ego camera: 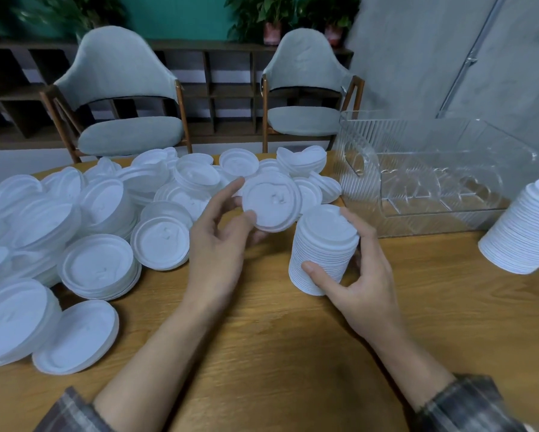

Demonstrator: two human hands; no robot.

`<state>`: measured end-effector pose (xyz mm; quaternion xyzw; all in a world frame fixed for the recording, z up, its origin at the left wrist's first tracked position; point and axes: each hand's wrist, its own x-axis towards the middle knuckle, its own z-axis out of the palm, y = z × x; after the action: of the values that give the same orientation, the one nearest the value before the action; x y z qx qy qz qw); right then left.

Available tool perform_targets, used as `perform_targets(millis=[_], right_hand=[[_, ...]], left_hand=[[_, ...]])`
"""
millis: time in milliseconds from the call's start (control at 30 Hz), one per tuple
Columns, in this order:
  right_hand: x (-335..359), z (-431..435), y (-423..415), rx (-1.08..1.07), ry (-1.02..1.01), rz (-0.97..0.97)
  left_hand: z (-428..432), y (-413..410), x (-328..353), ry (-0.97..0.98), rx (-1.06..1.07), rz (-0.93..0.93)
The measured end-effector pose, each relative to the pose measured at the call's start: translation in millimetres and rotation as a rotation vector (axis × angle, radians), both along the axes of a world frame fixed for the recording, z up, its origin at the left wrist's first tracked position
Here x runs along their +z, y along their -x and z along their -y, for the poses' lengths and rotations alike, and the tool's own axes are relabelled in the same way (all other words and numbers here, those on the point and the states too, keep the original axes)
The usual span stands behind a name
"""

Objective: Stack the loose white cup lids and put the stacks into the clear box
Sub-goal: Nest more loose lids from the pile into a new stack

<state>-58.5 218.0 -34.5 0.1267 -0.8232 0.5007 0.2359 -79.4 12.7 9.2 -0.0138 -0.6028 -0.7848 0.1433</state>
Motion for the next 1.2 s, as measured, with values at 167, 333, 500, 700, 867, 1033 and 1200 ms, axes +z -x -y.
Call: perform_targets(millis=[167, 333, 500, 700, 867, 1033, 1200], right_hand=[[-1, 2, -2, -0.006, -0.009, -0.041], [-1, 3, -1, 0.01, 0.015, -0.052], [-3, 3, -2, -0.016, 0.014, -0.014], [0, 5, -2, -0.017, -0.029, -0.072], [0, 4, -2, -0.013, -0.02, -0.045], [-1, 4, -4, -0.014, -0.023, -0.009], [-2, 3, -4, 0.003, -0.024, -0.011]], left_hand=[[-4, 2, -5, -0.07, -0.208, 0.042], [-16, -3, -8, 0.138, -0.22, -0.033], [-27, -5, -10, 0.214, -0.181, -0.053], [-33, -3, -9, 0.337, -0.091, -0.113], [-37, -3, -7, 0.407, -0.144, -0.14], [-37, -4, -9, 0.397, -0.151, -0.146], [-37, -8, -8, 0.467, -0.116, -0.186]])
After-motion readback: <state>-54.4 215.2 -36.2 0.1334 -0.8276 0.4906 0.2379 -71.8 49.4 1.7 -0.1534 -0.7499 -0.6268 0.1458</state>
